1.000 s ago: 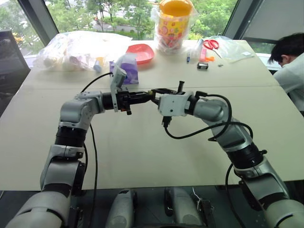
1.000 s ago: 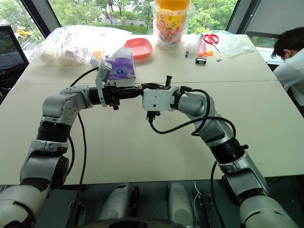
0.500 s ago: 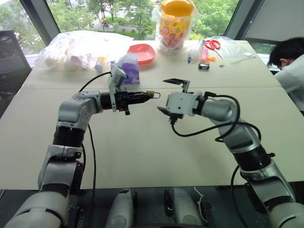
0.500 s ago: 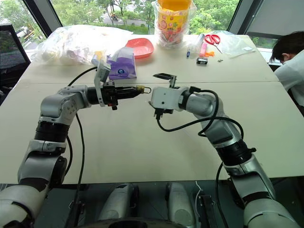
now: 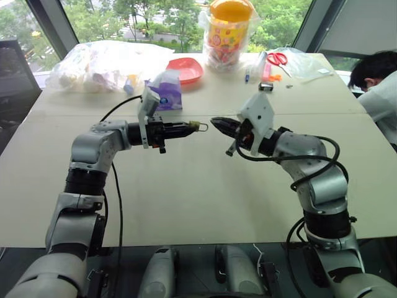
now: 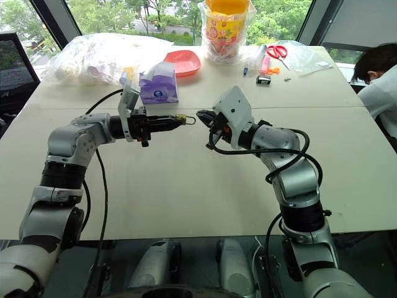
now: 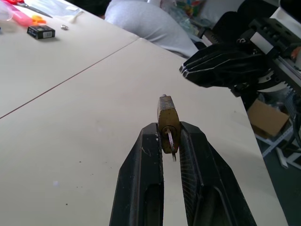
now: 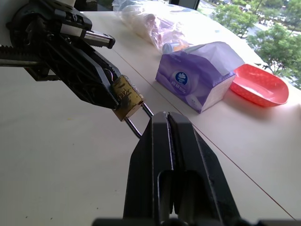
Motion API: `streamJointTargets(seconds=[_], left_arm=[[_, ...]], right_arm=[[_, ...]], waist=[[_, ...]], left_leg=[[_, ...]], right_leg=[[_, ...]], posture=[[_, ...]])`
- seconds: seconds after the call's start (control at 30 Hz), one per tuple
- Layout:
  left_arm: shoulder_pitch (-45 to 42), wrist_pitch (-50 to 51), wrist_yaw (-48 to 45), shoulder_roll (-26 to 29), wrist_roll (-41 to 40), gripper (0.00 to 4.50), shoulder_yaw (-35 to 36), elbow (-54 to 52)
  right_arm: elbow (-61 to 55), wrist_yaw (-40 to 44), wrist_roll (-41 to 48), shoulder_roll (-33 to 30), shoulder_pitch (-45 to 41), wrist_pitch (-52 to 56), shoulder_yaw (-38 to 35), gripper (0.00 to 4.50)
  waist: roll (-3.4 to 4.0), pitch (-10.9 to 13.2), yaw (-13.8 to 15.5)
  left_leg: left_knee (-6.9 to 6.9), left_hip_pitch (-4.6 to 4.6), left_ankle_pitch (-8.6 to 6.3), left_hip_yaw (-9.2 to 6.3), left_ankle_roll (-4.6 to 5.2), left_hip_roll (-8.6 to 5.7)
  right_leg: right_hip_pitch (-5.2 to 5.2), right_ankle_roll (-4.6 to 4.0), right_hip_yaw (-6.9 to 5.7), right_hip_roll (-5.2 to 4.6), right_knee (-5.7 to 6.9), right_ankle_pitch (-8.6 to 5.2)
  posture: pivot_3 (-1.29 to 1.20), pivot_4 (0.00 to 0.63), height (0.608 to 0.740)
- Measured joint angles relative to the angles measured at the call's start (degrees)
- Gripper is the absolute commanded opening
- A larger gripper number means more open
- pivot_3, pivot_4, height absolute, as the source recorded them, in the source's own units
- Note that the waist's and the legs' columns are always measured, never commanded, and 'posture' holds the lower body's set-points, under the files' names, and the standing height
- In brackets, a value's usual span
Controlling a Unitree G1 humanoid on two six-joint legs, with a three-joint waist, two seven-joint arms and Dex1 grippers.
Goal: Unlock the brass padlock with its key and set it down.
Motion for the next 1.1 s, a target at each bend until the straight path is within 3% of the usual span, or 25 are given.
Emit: streamJointTargets(seconds=[0.47, 1.0, 1.1], left_arm=[[0.57, 2.91, -2.44, 1.92, -1.98, 0.0, -0.48, -6.41], [0.55, 2.87, -2.37, 2.05, -2.05, 0.0, -0.46, -5.88], [0.55, 2.81, -2.1, 1.85, -2.04, 0.0, -0.41, -4.05]], right_arm=[[-0.44, -0.77, 1.61, -2.09, 0.0, -0.1, 2.21, 0.06], [-0.46, 0.65, 4.07, -4.4, 0.67, -0.8, 3.33, 0.06], [1.21, 0.03, 0.94, -9.02, 2.32, -4.24, 3.93, 0.06]], waist=[[0.0, 0.0, -0.04], [0.0, 0.0, -0.02], [-0.01, 0.0, 0.2]], left_leg=[[0.0, 0.0, 0.0, -0.01, 0.0, 0.01], [0.0, 0.0, 0.0, -0.01, 0.0, 0.01], [0.0, -0.02, 0.0, -0.01, 0.0, -0.02]], right_leg=[[0.0, 0.0, -0.01, 0.02, 0.0, -0.01], [0.0, -0.01, 0.0, 0.02, -0.02, -0.01], [0.02, -0.06, -0.01, 0.0, -0.08, -0.05]], posture=[[0.0, 0.15, 0.74], [0.0, 0.15, 0.74], [0.0, 0.15, 0.74]])
